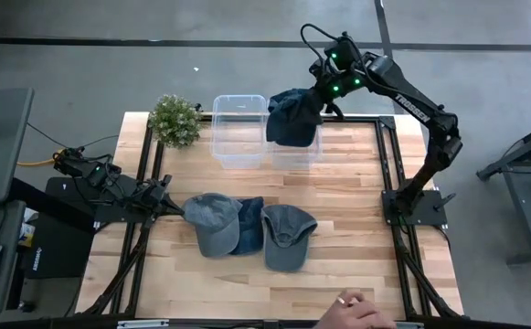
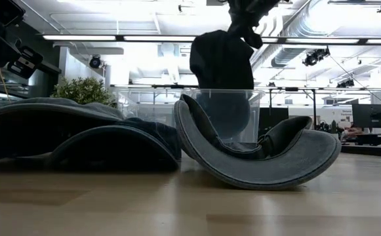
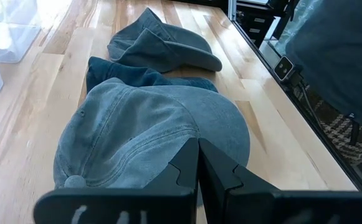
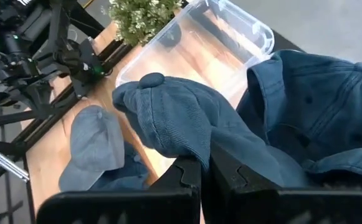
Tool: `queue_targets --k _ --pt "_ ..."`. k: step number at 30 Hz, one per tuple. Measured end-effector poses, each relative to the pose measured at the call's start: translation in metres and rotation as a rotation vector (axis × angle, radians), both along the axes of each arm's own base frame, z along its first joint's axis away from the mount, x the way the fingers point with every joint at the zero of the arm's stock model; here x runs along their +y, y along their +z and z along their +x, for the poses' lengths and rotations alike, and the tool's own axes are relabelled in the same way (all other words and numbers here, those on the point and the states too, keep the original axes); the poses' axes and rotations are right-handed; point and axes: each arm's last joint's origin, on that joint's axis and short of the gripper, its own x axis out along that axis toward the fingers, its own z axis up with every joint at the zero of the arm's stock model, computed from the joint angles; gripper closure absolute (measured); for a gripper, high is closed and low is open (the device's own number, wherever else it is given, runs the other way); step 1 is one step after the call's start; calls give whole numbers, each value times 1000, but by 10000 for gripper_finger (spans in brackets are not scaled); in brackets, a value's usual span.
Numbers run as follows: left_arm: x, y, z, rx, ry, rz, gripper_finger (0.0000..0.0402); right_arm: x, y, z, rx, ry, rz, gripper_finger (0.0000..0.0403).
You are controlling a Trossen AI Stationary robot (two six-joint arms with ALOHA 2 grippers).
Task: Pick & Place hat
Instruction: Put the right blue cap into the right transparent bin
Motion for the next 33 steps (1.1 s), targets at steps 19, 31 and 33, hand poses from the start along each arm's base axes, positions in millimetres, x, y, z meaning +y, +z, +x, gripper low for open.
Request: queue_targets --k 19,31,33 --pt "0 0 0 0 0 0 401 -37 -61 -5 -35 -75 100 403" --pt "0 0 0 0 0 0 401 -57 -79 -24 147 -278 -55 403" --pt "0 0 0 0 0 0 401 -58 -79 -26 168 -286 -87 403"
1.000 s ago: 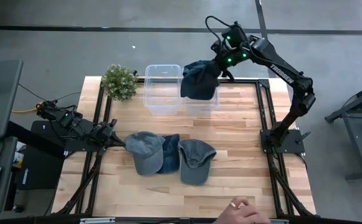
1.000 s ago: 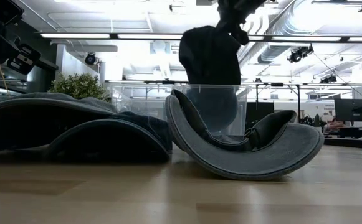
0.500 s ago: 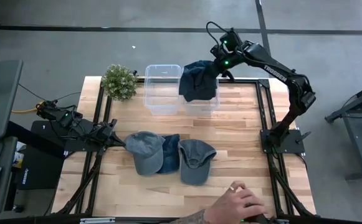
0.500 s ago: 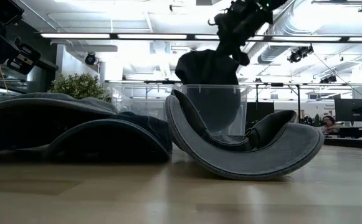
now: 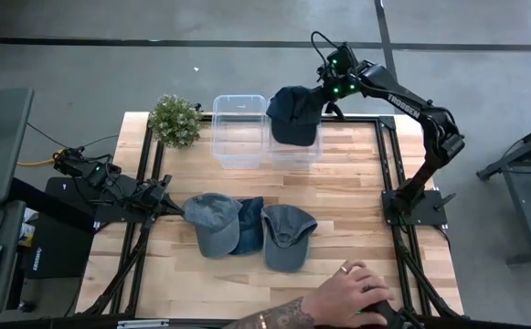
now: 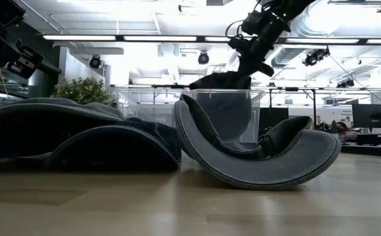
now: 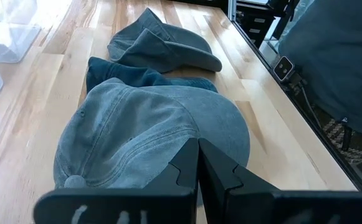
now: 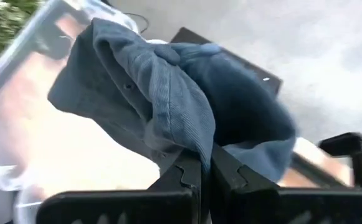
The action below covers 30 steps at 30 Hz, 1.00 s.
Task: Pick & Place hat
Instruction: Put the right blue cap into the right transparent bin
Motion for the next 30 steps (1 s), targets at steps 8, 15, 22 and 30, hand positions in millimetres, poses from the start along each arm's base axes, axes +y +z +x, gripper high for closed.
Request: queue_targets --k 8,15,22,30 --pt "0 0 0 0 0 0 401 -8 -19 6 57 20 41 403" --pt "0 0 0 0 0 0 401 -14 -37 11 112 63 62 403" --pt "0 0 0 0 0 0 401 -15 -37 12 134 157 -2 393" --pt "0 0 0 0 0 0 401 -11 -32 9 183 297 -91 326"
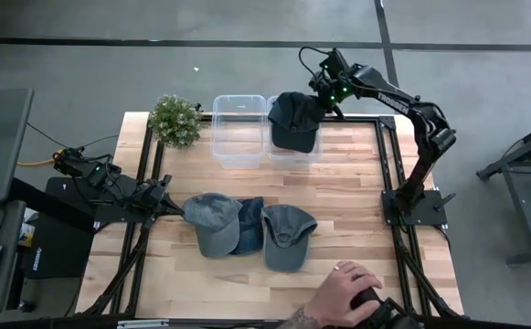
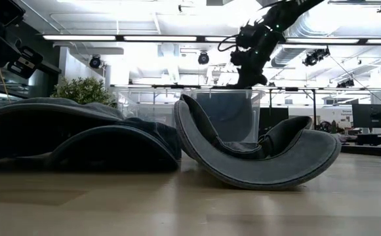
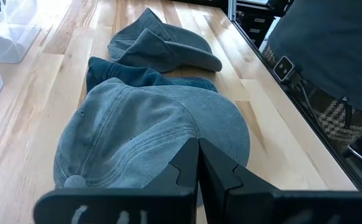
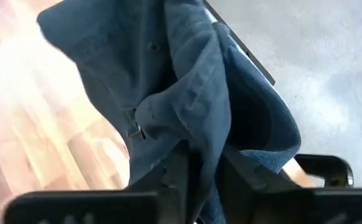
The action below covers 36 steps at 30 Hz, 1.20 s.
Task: Pick & Place hat
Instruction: Put the right blue cap into the right transparent bin, then put the right gray cap into the left transparent bin
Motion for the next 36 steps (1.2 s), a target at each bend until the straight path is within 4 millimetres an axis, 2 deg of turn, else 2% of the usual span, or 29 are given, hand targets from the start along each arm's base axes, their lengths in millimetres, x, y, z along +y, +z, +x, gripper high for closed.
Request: queue_targets --k 8,13,21,28,36 --pt "0 0 0 0 0 0 401 6 16 -6 -29 81 -76 210" --pt "0 0 0 0 0 0 401 17 34 -17 -47 86 -95 163" --pt "0 0 0 0 0 0 401 44 54 -30 -80 182 -51 151" --pt "0 0 0 0 0 0 401 73 56 -21 -104 397 29 151" --pt "0 0 0 0 0 0 401 119 58 -11 -48 587 136 151"
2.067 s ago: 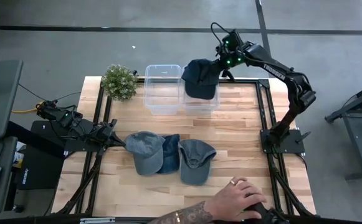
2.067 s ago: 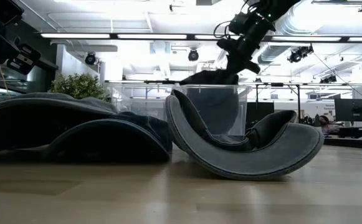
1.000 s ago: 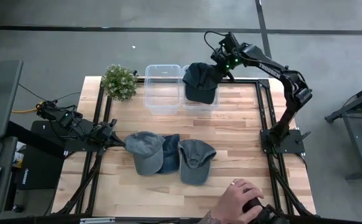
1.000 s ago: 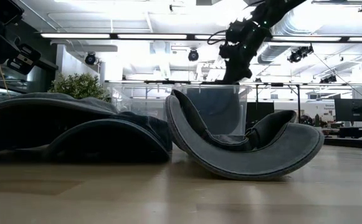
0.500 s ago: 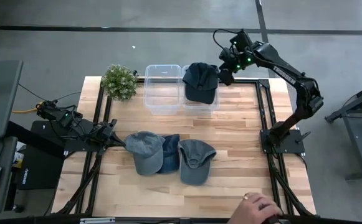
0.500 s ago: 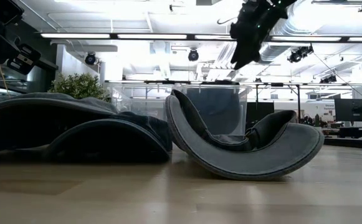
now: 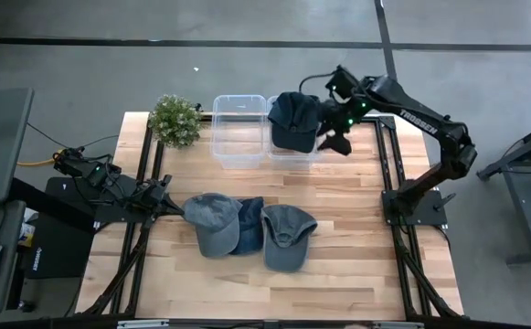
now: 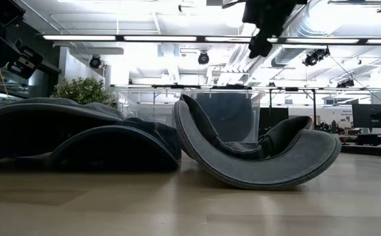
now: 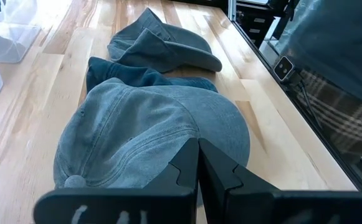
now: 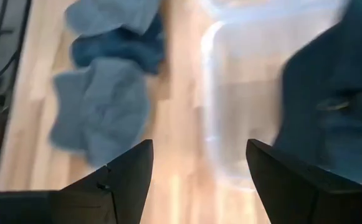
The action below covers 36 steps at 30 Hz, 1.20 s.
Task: Pick & Place hat
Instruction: Put the right gray cap into the left transparent bin
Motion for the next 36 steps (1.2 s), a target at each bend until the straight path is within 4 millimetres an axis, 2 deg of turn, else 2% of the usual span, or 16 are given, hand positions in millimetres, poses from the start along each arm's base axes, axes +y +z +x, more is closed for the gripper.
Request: queue_targets --k 5,14,18,27,36 --pt "0 0 0 0 0 0 401 26 -7 9 90 22 90 151" --pt "0 0 0 0 0 0 401 60 -56 32 194 -80 281 151" --pt "0 0 0 0 0 0 401 72 -74 35 250 -118 353 151" --pt "0 0 0 0 0 0 401 88 -109 22 377 -177 616 151" --pt "0 0 0 1 0 0 401 88 -139 -11 363 -242 760 151"
